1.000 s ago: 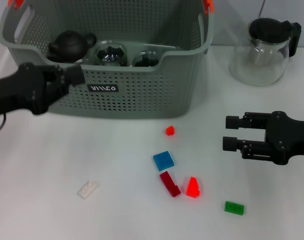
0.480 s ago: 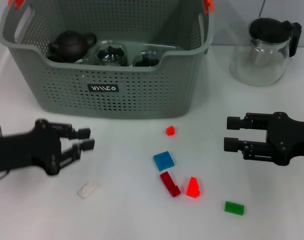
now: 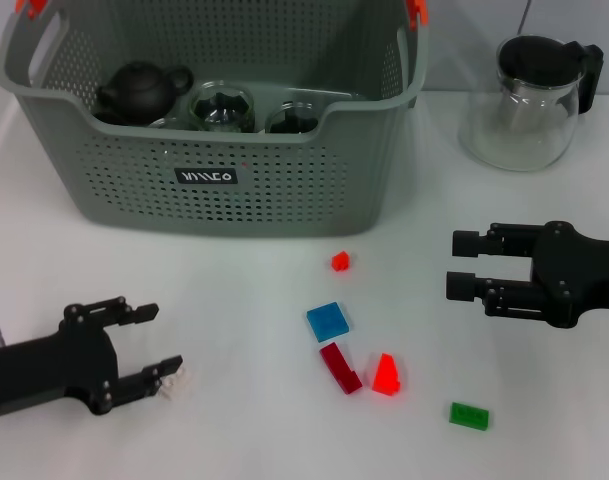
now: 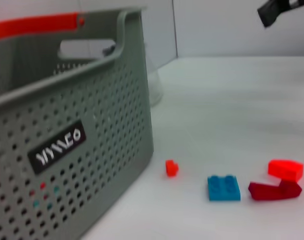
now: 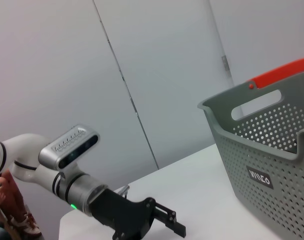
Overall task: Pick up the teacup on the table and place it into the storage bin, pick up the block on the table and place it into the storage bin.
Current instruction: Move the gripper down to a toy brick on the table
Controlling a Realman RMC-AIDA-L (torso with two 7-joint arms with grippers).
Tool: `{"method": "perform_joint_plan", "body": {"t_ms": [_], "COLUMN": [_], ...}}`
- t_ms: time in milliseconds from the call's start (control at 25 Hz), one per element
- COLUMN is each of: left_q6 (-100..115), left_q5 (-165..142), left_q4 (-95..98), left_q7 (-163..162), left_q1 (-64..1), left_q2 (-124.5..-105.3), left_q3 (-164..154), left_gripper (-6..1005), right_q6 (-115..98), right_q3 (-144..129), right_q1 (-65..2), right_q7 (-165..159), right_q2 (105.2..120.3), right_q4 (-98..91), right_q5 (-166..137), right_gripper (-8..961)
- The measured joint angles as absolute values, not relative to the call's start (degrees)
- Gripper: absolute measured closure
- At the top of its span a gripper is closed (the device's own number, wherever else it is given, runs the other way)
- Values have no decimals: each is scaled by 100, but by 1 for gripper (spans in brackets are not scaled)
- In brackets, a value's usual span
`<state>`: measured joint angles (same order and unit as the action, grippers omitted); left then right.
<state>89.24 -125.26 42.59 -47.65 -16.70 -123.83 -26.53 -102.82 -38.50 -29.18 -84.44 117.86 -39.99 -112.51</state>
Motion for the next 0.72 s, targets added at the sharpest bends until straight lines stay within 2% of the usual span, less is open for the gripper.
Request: {"method": "perform_joint_plan", "body": {"t_ms": [120,320,720], "left_q6": [8889,8834,8486], "left_q5": [-12586,-12612,-12606], "left_q4": [4190,3996,3755], "left_q7": [-4758,-4713,-4505], "left_q1": [-1639,-1585,-1540], "left_q2": [-12392,-12417,-12428], "left_q3": [-2653,-2630,-2610], "left_gripper": [410,345,348], "right_q6": [-10282,-10270,-10247], "right_q3": [-3849,-3849,-3849], "right_q1": [-2919,-2919,-2900], "right_q7": [-8451,-8454,-8455], "right_q2": [11786,11786,11786], "right_q4": [-3999,-3999,-3991], "right_q5": [-11251,-11250,-11263], "right_gripper": [297,297,298]}}
